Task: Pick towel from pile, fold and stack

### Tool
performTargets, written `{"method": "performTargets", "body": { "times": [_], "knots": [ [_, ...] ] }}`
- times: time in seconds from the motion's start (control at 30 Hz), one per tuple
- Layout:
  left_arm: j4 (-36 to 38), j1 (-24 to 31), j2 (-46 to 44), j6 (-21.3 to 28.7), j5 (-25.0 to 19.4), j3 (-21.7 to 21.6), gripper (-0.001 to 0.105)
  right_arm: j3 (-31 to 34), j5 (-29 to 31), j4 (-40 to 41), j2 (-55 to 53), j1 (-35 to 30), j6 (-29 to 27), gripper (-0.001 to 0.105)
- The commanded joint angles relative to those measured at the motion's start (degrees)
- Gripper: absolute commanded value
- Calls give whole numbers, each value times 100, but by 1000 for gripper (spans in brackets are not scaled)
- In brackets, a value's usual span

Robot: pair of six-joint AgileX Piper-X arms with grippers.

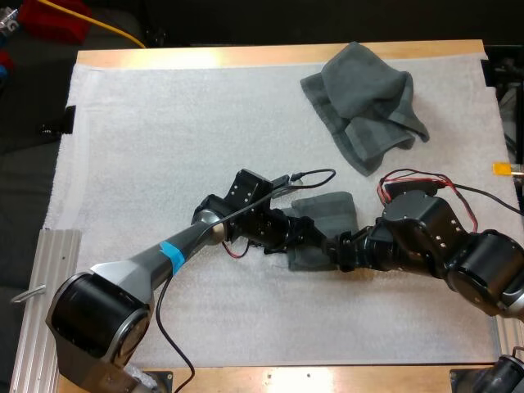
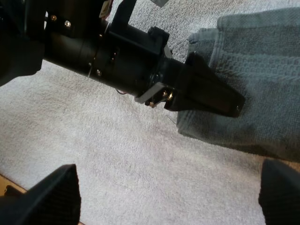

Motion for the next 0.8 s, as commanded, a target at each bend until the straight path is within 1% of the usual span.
{"method": "performTargets", "body": {
  "times": [0.0, 0.03, 0.1, 0.13, 0.2, 0.23, 0.3, 0.33, 0.37, 0.4, 0.43, 0.53, 0.57, 0.63, 0.67, 0.7, 0.77],
  "knots": [
    [11, -22, 10, -29, 122, -46, 59, -48, -34, 16, -69, 3, -9, 76],
    [11, -22, 10, -29, 122, -46, 51, -48, -34, 16, -69, 3, -9, 76],
    [11, -22, 10, -29, 122, -46, 40, -48, -34, 16, -69, 3, -9, 76],
    [11, -22, 10, -24, 146, -46, 24, -48, -34, 13, -69, 3, -9, 76],
    [11, -22, 10, 48, 282, -46, 11, -48, -34, -14, -69, 3, 20, 76],
    [40, -22, -23, 148, 292, -46, 5, -48, -34, -74, -69, 3, 128, 76],
    [69, -22, -48, 185, 291, -46, 2, -48, -34, -141, -69, 3, 184, 76],
    [120, -22, -97, 298, 291, -46, 0, -48, -34, -220, -69, 3, 185, 76],
    [224, 25, -221, 536, 291, -46, 0, -48, -34, -344, -69, 3, 208, 76],
    [224, 25, -221, 536, 291, -46, 0, -48, -34, -371, -69, 3, 215, 76],
    [334, 71, -303, 678, 269, -57, 0, -48, -34, -408, -69, 3, 234, 76],
    [994, 444, -624, 1411, 285, -166, 0, -48, -34, -455, -69, 3, 252, 76],
    [1492, 700, -746, 1889, 288, -284, 0, -48, -34, -456, -69, 3, 252, 76],
    [2041, 957, -850, 2429, 284, -449, 0, -48, -34, -456, -69, 3, 252, 76],
    [2228, 1044, -873, 2600, 249, -514, 0, -48, -34, -456, -69, 3, 252, 76],
    [2617, 1225, -914, 2937, 164, -653, 0, -48, -34, -456, -69, 3, 252, 76],
    [3143, 1446, -942, 3381, -33, -848, 0, -48, -34, -456, -69, 3, 252, 76]
  ]
}}
